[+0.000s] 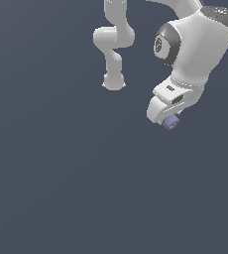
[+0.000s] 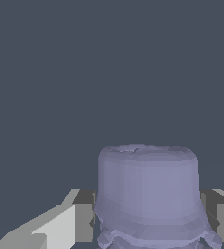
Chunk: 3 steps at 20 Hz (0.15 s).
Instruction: Pick up the object and move it to a goal position.
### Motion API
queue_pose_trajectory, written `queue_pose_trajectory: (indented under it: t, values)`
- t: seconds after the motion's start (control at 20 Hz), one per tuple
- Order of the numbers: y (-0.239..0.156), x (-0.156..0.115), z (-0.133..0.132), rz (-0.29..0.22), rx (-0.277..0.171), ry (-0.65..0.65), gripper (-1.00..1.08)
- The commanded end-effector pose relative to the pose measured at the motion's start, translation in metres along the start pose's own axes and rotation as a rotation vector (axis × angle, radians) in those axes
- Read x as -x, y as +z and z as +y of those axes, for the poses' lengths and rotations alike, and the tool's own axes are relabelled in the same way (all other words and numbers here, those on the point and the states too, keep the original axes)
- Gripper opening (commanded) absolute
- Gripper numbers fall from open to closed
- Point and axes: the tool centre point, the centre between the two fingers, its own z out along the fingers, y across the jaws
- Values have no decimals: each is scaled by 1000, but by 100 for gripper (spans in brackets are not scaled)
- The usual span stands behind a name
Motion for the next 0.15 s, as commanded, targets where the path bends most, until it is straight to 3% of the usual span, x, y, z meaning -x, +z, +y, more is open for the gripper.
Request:
queue_pose_trajectory:
  t: [0.0, 0.1]
  values:
    - [-3, -3, -3, -1, 0, 1, -100]
    - [-3, -3, -3, -1, 0, 1, -100]
